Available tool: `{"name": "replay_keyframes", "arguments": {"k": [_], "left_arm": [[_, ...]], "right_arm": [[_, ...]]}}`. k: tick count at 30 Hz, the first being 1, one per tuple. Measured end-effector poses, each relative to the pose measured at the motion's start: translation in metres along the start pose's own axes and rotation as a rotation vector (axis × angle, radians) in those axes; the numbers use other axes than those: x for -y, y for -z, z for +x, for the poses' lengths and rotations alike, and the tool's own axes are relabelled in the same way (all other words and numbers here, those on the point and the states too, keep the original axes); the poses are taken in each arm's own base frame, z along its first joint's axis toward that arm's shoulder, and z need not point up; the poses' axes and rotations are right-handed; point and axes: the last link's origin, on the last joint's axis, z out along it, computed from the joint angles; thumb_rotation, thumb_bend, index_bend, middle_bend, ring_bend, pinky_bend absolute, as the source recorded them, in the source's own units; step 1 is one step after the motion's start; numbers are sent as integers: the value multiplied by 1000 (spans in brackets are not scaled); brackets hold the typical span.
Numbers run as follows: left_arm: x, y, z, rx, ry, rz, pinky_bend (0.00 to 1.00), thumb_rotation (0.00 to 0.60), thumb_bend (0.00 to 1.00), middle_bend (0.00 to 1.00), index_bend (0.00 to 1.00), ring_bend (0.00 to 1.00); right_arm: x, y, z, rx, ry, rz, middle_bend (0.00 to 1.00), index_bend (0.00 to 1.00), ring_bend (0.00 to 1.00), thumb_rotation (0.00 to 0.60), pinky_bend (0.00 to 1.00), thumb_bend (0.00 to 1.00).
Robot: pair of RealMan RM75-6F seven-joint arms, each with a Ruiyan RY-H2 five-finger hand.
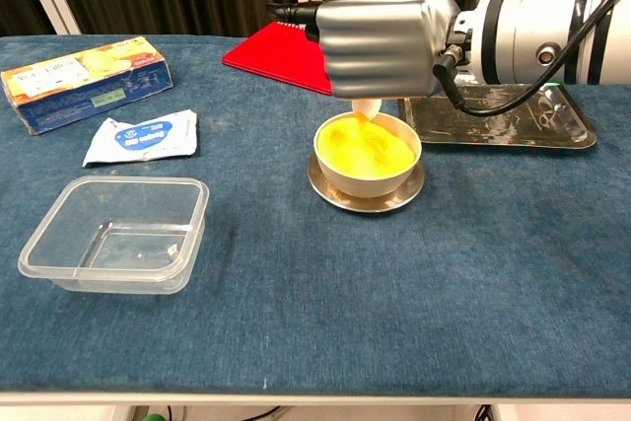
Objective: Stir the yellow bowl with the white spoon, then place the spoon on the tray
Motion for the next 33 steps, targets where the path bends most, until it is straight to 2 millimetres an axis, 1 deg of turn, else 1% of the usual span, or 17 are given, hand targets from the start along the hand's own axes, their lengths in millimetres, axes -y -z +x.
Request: {"name": "replay_keyframes", "arguments": {"k": [3, 5, 9, 16, 18, 22, 24, 30, 33], "left_arm": [[1, 0, 0, 2, 0, 3, 146, 600, 188, 120, 158, 59], [1, 1, -1, 1, 1, 6, 146, 600, 188, 120, 158, 59], [2, 2, -1, 2, 2, 9, 145, 600, 188, 119, 158, 59], [5, 3, -5, 10, 9, 18, 145, 600, 188, 119, 158, 59], [5, 3, -5, 9, 9, 19, 144, 600, 188, 120, 158, 59], [4, 3, -4, 2, 10, 16, 145, 600, 188, 120, 158, 59], [3, 3, -3, 0, 9, 13, 146, 600, 188, 120, 158, 59], [4, 5, -4, 6, 7, 19, 145, 600, 188, 120, 158, 58], [6, 5, -4, 7, 9, 22, 144, 600, 189, 119, 158, 59]], "right_arm": [[3, -3, 2, 9, 5, 15, 560, 819, 329, 600, 50, 580], [5, -5, 6, 3, -4, 18, 562, 819, 329, 600, 49, 580], [2, -7, 13, -12, -33, 2, 562, 819, 329, 600, 48, 580], [13, -1, 5, 17, -29, 30, 565, 819, 333, 600, 41, 580], [12, -1, 4, 21, -27, 23, 565, 819, 333, 600, 35, 580], [5, -4, 15, -5, -29, -4, 576, 819, 347, 600, 34, 580], [4, -4, 17, -10, -18, -6, 583, 820, 356, 600, 34, 580], [7, -2, 14, 12, -34, -10, 583, 822, 357, 600, 27, 580], [7, 1, 12, 30, -85, -35, 583, 822, 354, 600, 26, 579]]}}
